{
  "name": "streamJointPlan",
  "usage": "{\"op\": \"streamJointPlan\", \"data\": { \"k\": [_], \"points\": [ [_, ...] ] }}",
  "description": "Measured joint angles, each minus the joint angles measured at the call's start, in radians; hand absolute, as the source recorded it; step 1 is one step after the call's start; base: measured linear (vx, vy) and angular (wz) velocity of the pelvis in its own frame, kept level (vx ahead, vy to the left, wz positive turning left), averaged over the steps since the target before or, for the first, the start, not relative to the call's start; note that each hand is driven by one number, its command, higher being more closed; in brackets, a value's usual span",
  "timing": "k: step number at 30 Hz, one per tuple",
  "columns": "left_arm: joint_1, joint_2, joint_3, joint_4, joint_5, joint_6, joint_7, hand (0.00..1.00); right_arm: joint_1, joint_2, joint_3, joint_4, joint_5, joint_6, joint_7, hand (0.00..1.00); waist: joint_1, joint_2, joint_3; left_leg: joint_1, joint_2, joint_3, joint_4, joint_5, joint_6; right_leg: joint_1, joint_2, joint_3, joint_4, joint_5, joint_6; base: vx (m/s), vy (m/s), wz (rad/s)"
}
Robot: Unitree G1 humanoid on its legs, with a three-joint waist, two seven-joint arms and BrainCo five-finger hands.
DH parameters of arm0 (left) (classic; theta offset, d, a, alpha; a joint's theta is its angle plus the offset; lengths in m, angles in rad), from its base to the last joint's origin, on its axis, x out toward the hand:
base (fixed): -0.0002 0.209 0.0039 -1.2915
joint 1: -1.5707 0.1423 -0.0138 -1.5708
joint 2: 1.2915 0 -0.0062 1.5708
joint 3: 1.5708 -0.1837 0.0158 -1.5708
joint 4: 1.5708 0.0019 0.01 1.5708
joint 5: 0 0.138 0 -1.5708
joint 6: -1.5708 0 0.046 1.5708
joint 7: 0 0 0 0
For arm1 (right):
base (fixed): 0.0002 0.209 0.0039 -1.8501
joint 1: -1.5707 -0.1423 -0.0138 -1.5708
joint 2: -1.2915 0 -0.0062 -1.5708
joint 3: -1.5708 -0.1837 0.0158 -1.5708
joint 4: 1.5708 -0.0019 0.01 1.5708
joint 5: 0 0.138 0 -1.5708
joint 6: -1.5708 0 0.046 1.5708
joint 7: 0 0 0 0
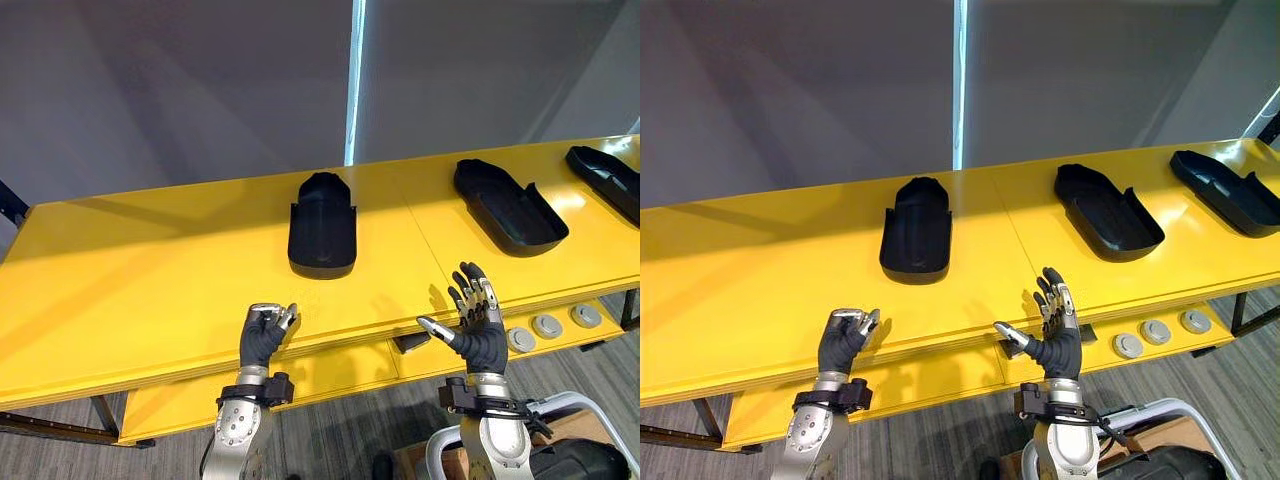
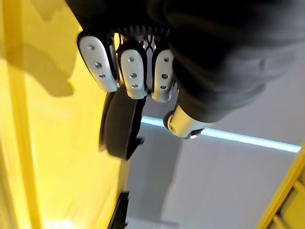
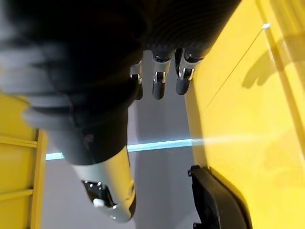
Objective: Walk over and take plastic housings, then place them on the shelf
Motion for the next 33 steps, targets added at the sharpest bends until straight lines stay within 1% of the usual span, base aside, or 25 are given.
{"op": "streamJointPlan", "data": {
  "k": [3, 6, 8, 14, 17, 25, 30, 33],
  "points": [
    [-0.106, 0.001, -0.020, 0.088, 0.000, 0.004, 0.011, 1.00, -0.001, -0.001, 0.000, 0.000, 0.011, 0.000, -0.003, 0.00, -0.011, -0.001, 0.000, -0.011, 0.003, 0.006, 0.000, 0.000, 0.000, -0.014, 0.003, 0.004, 0.000, 0.002, -0.002, -0.02, 0.001, -0.03],
    [-0.176, 0.005, -0.035, 0.140, 0.000, 0.008, 0.027, 1.00, -0.002, -0.001, 0.019, 0.000, 0.011, 0.000, -0.007, 0.00, -0.029, -0.001, 0.000, -0.012, 0.006, 0.011, 0.001, -0.001, -0.002, -0.018, 0.007, 0.010, 0.000, 0.003, -0.003, -0.01, -0.001, -0.07],
    [-0.207, 0.005, -0.041, 0.160, 0.000, 0.010, 0.029, 1.00, -0.002, -0.001, 0.023, 0.000, 0.011, 0.000, -0.008, 0.00, -0.029, -0.002, 0.001, -0.012, 0.007, 0.024, 0.001, -0.004, -0.006, -0.024, 0.009, 0.023, 0.000, 0.003, -0.003, -0.02, 0.001, -0.16],
    [-0.273, 0.005, -0.072, 0.234, -0.002, 0.018, 0.037, 1.00, 0.003, -0.001, 0.029, 0.000, 0.012, 0.000, -0.008, 0.00, -0.048, -0.003, 0.002, -0.010, 0.011, 0.030, 0.001, -0.007, -0.010, -0.025, 0.014, 0.029, 0.000, 0.003, -0.003, -0.01, -0.001, -0.03],
    [-0.287, 0.003, -0.074, 0.245, -0.007, 0.025, 0.053, 1.00, 0.006, -0.001, 0.039, 0.000, 0.012, 0.000, -0.008, 0.00, -0.051, -0.003, 0.002, -0.009, 0.013, 0.032, 0.001, -0.007, -0.010, -0.025, 0.017, 0.031, 0.000, 0.003, -0.003, -0.04, -0.004, -0.03],
    [-0.310, 0.002, -0.074, 0.287, -0.018, 0.026, 0.071, 1.00, 0.020, 0.000, 0.039, 0.000, 0.015, 0.000, -0.009, 0.00, -0.051, -0.004, 0.003, -0.008, 0.014, 0.041, 0.001, -0.008, -0.011, -0.027, 0.020, 0.043, 0.000, 0.003, -0.003, -0.02, 0.000, -0.02],
    [-0.373, -0.001, -0.069, 0.354, -0.018, 0.036, 0.097, 1.00, 0.033, 0.000, 0.041, 0.000, 0.016, 0.000, -0.009, 0.00, -0.052, -0.005, 0.005, -0.005, 0.015, 0.051, 0.001, -0.008, -0.012, -0.029, 0.020, 0.050, 0.000, 0.004, -0.004, -0.03, 0.004, -0.05],
    [-0.381, -0.001, -0.068, 0.364, -0.018, 0.036, 0.105, 1.00, 0.049, 0.000, 0.049, -0.001, 0.016, 0.000, -0.009, 0.00, -0.053, -0.005, 0.005, -0.003, 0.016, 0.053, 0.001, -0.009, -0.012, -0.029, 0.021, 0.051, 0.000, 0.004, -0.004, 0.00, 0.000, 0.00]
  ]
}}
